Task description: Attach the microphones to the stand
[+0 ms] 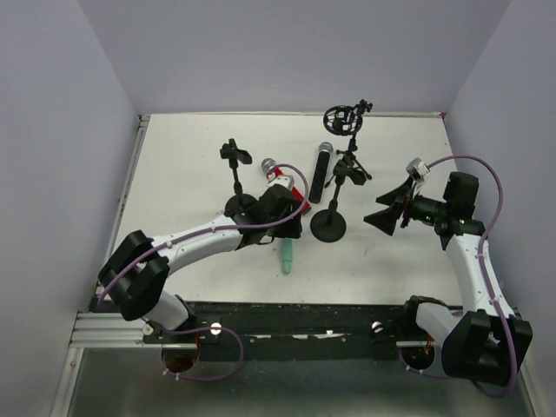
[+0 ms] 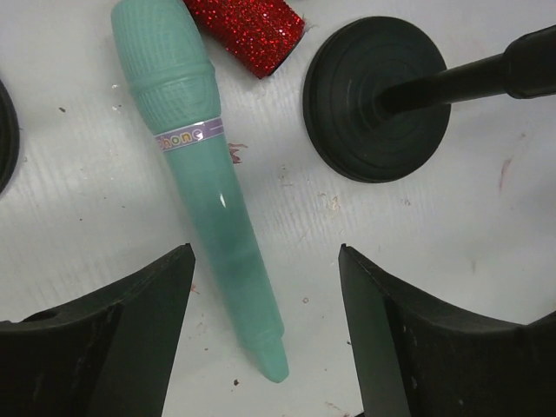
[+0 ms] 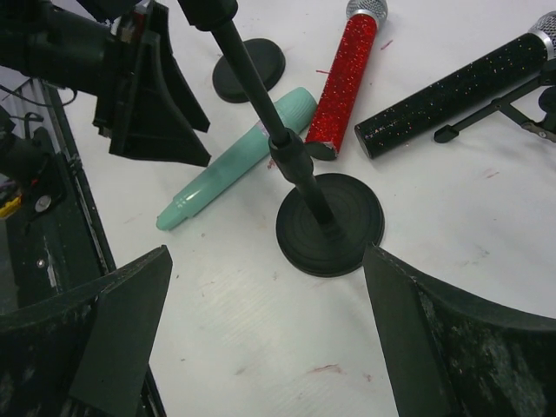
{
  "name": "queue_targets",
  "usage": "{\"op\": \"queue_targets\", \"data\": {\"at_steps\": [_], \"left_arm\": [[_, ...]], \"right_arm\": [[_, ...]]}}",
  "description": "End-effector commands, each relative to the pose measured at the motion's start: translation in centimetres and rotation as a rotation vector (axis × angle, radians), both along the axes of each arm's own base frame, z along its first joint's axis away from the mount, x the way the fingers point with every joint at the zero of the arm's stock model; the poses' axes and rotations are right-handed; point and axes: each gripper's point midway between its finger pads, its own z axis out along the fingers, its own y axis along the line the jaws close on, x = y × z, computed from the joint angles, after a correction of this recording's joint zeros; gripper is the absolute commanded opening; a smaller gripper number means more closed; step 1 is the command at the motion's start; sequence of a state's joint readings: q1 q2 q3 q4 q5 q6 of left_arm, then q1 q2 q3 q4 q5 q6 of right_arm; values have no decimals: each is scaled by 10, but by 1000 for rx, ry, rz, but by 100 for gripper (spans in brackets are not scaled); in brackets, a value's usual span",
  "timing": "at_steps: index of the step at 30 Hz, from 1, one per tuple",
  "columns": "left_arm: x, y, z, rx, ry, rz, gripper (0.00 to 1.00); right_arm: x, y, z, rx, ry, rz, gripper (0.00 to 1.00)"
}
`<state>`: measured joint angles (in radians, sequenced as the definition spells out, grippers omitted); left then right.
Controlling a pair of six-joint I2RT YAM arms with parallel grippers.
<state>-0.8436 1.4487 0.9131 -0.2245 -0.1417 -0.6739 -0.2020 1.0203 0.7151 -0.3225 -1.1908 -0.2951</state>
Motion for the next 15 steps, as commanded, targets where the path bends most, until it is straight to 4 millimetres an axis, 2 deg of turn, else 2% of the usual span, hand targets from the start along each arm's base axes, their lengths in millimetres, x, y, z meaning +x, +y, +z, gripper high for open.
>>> {"op": "queue_targets", "data": {"at_steps": [1, 6, 15], "left_arm": [[-1, -5, -19, 120, 37, -18, 74], [4, -10, -35, 177, 49, -22, 73], [18, -3, -67, 343, 73, -2, 72]], "right_arm": [[6, -3, 1, -7, -7, -18, 100], [6, -3, 1, -9, -5, -22, 100], [6, -3, 1, -8, -7, -21, 100]]}}
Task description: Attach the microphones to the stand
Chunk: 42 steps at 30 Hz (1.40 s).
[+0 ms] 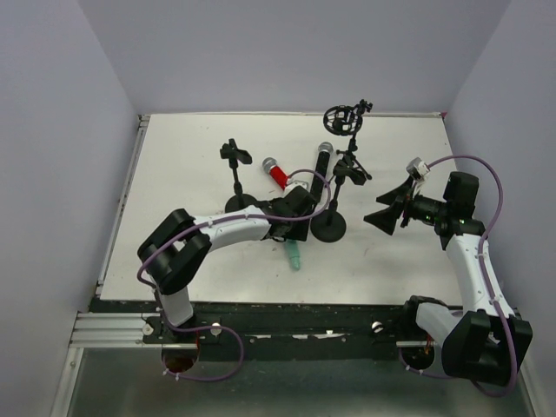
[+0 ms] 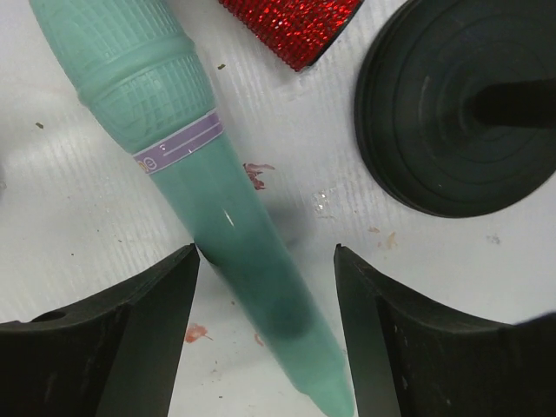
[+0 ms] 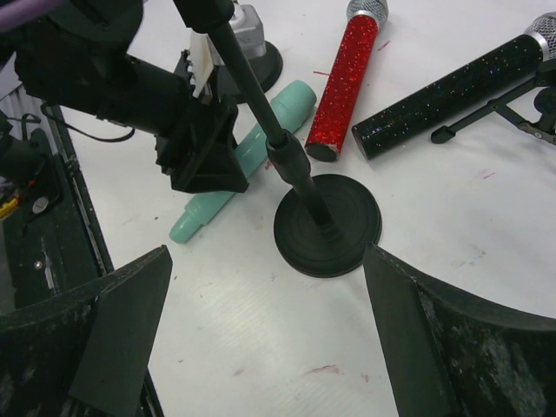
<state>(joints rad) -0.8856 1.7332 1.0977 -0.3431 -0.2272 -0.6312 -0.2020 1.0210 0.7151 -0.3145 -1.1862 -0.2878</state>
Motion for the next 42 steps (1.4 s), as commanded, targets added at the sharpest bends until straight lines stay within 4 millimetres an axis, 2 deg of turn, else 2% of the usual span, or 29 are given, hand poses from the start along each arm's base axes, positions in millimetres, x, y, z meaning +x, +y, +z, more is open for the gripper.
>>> {"op": "queue_targets", "data": {"at_steps": [1, 16, 20, 23, 27, 29, 33, 42], "left_arm": [[7, 11, -15, 119, -1, 12, 72], [7, 17, -31, 164, 10, 27, 59], [6, 21, -31, 172, 3, 30, 50], [7, 22, -22, 153, -21, 35, 39], [5, 25, -7, 108, -55, 42, 14], [3, 26, 4, 73, -76, 46, 6], [-7, 35, 23, 4, -111, 52, 0], [-46, 40, 68, -264, -228, -111, 0]], "right_arm": [[5, -3, 1, -9, -9, -16, 100], [4, -2, 1, -5, -4, -12, 100], [4, -2, 2, -5, -9, -12, 100], [4, -2, 1, -4, -6, -10, 100], [4, -1, 2, -4, -7, -10, 100], [3, -2, 2, -4, -9, -10, 100], [3, -1, 2, -5, -9, -10, 100], [3, -2, 5, -12, -20, -8, 100]]}}
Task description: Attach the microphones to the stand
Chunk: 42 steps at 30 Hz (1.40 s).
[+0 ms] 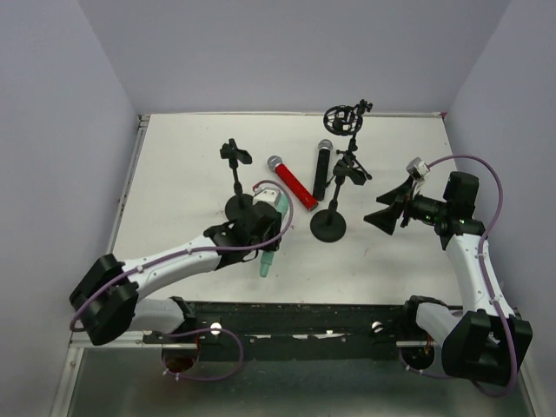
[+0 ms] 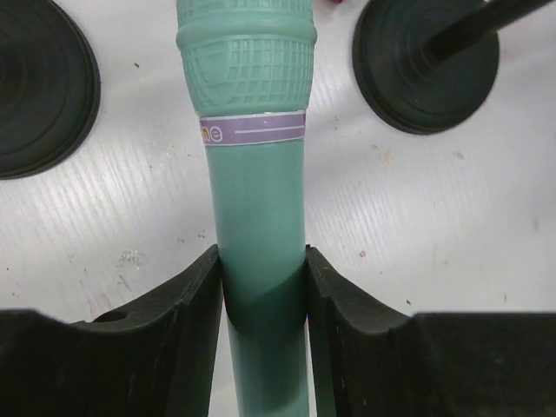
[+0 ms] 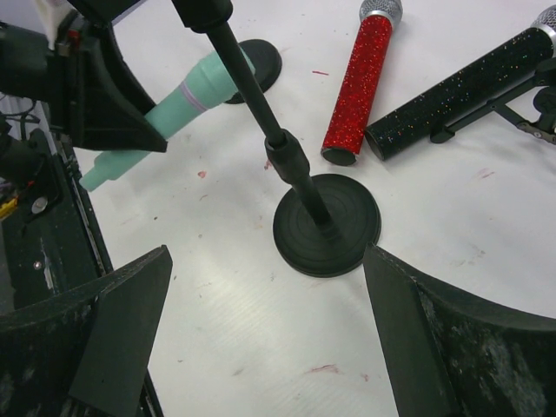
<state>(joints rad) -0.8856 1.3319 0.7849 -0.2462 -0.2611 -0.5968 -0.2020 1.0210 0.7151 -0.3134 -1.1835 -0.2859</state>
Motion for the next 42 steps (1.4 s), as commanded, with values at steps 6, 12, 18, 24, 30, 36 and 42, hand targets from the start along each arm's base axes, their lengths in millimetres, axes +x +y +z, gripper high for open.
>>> {"op": "queue_targets", "data": {"at_steps": [6, 12, 18, 24, 30, 36, 42], "left_arm": [[-32, -1, 101, -320, -311, -229, 0], [-55, 7, 193, -479, -532, -341, 0], [-71, -6, 276, -562, -674, -493, 0], [-71, -54, 359, -649, -790, -664, 0], [-59, -112, 397, -685, -802, -759, 0], [-58, -154, 401, -706, -759, -808, 0], [-60, -176, 396, -721, -721, -827, 0]], "right_arm": [[2, -3, 25, -25, -15, -12, 100], [-12, -4, 78, -94, -37, 16, 100], [-34, 12, 159, -9, -107, 119, 100], [-49, 28, 218, 206, -65, 303, 100], [-59, 32, 255, 208, -78, 339, 100], [-61, 36, 266, 209, -82, 332, 100], [-64, 38, 274, 216, -78, 324, 100]]}}
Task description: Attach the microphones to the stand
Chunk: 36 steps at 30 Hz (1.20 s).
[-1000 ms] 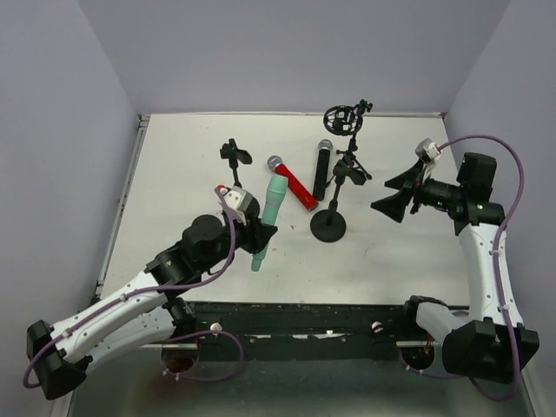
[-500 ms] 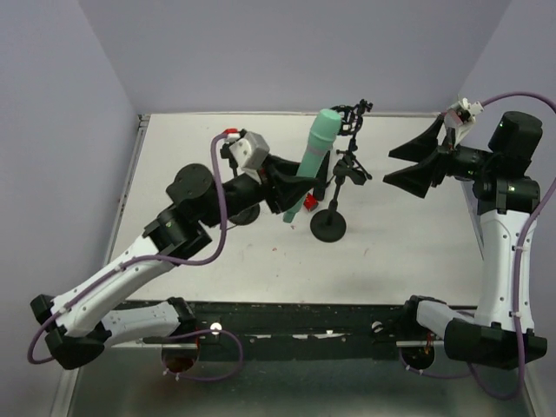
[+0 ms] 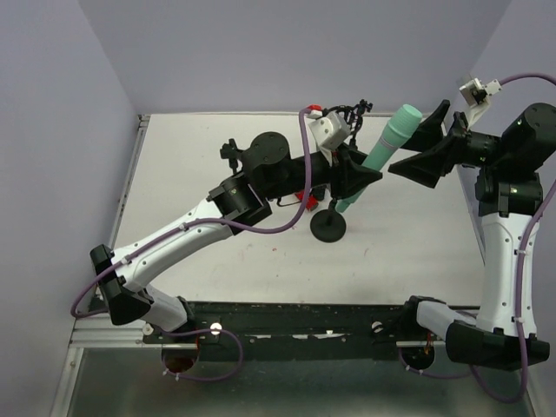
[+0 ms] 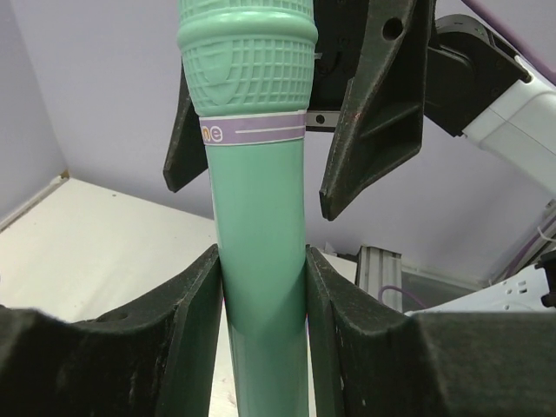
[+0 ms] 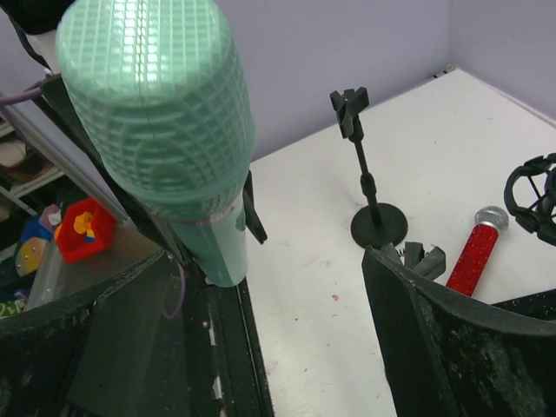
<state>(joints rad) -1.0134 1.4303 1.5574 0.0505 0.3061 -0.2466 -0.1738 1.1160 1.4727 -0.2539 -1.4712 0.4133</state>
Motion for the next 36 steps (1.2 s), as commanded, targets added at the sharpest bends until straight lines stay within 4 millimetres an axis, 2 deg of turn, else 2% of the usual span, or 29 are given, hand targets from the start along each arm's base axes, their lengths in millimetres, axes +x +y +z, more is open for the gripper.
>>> {"op": "queue_targets", "data": {"at_steps": [1, 10, 14, 21, 23, 25, 28, 31, 32, 33, 35, 36], "left_arm": [[-13, -9, 19, -44, -21, -52, 0], [-12, -29, 21, -54, -3, -76, 0], [-8, -37, 25, -64, -2, -73, 0], [-6, -45, 26, -63, -3, -79, 0], [-5, -45, 23, -55, -3, -76, 0], [-4, -46, 22, -54, -4, -74, 0], [-3, -45, 23, -56, -6, -70, 0], [-2, -42, 23, -53, -8, -56, 0], [-2, -40, 24, -57, -10, -49, 7], [-2, -37, 23, -55, -12, -42, 21], [-4, -26, 22, -50, -21, -19, 55], [-5, -18, 21, -45, -27, -2, 67]], "right_arm": [[-24, 6, 16, -4, -16, 75, 100], [-25, 11, 36, 50, -24, 64, 98], [-34, 14, 41, 111, -1, 81, 93], [-31, 14, 41, 122, 22, 85, 81], [-31, 14, 42, 120, 22, 85, 74], [-31, 14, 40, 115, 20, 85, 61], [-27, 13, 38, 118, 29, 78, 20], [-24, 13, 36, 113, 32, 75, 5], [-24, 13, 37, 109, 29, 76, 4], [-24, 13, 37, 103, 25, 76, 3], [-24, 12, 36, 85, 8, 78, 3], [-23, 12, 37, 77, 10, 78, 2]]}}
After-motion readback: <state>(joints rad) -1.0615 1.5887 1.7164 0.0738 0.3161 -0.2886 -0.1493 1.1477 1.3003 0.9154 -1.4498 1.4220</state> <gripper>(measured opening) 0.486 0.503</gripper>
